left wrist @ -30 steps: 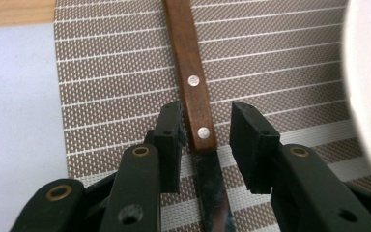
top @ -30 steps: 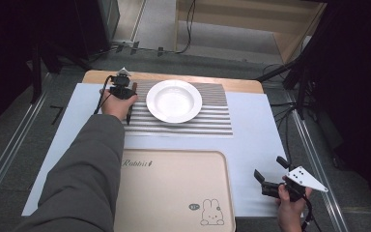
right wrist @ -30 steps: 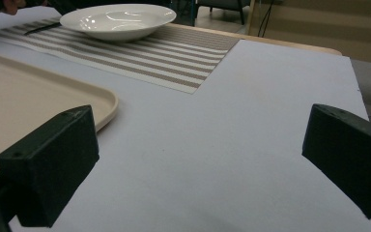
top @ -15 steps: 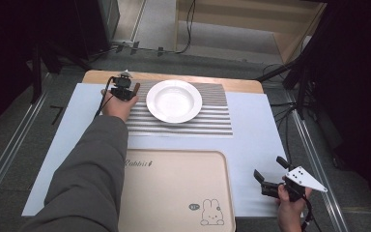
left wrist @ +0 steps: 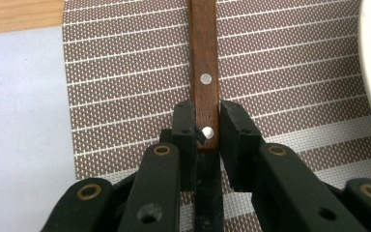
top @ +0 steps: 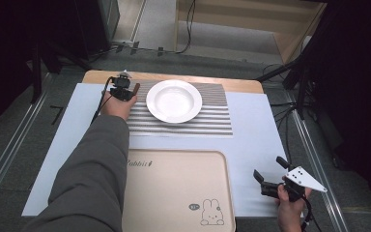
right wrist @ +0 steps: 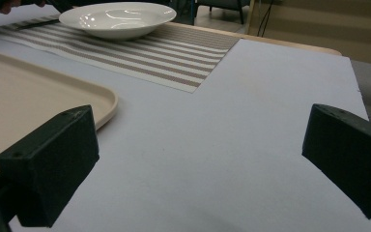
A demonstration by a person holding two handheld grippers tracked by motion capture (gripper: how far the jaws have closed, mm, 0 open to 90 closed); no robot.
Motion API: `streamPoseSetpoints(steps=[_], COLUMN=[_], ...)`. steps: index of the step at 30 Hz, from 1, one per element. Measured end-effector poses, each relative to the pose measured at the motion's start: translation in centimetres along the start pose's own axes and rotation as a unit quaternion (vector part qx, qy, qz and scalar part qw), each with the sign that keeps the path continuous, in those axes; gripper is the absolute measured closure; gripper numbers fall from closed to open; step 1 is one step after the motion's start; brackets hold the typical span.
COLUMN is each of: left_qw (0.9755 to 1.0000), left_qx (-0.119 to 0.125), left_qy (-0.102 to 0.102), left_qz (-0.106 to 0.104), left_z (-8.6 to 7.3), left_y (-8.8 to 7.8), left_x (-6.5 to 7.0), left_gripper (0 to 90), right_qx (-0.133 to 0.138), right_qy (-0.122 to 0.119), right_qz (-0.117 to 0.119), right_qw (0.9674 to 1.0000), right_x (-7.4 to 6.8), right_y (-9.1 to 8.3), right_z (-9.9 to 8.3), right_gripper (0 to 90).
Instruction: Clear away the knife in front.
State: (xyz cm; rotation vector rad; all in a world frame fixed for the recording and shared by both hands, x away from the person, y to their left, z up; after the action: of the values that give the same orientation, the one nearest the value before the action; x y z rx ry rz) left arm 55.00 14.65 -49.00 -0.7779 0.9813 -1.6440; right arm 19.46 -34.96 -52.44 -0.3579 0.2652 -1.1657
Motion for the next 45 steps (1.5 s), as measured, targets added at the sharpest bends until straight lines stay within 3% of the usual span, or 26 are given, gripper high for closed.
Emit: streamPoseSetpoints(steps=[7, 17, 26, 45], left_qw=[0.9999, 0.9996, 0.9982, 0.9934], left_qx=[-0.01, 0.009, 0.024, 0.045], left_qy=[0.012, 0.021, 0.036, 0.071], left_qz=[-0.003, -0.015, -0.041, -0.078], left_z=[0.0, 0.1, -0.1, -3.2], left_y=[-0.5, -2.3, -4.2, -8.7], left_x=[-0.3, -0.3, 0.3, 0.8], left_gripper=[77.4, 77.3, 77.4, 77.3], right_qx=[0.001, 0.002, 0.001, -0.002], right_qy=[0.003, 0.003, 0.001, -0.005], right_qz=[0.002, 0.003, 0.004, 0.006], right_qw=[1.0, 1.0, 1.0, 1.0], right_x=[0.1, 0.0, 0.0, -0.1], right_y=[0.0, 0.0, 0.0, 0.1], right_z=[0.0, 0.0, 0.0, 0.1], right_gripper=[0.0, 0.0, 0.0, 0.0])
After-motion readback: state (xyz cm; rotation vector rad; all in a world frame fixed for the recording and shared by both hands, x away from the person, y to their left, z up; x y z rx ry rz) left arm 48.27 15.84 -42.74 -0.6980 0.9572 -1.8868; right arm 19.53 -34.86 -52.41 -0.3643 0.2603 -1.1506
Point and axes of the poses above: each handheld gripper's, and its own axes: y roughly forward along the jaws, z roughly out of its top, x roughly to its right, the point moved 1 cm from there along y, roughly forward along the jaws, and after that the axes turned 5 degrees about -x, right-handed, at the moved point
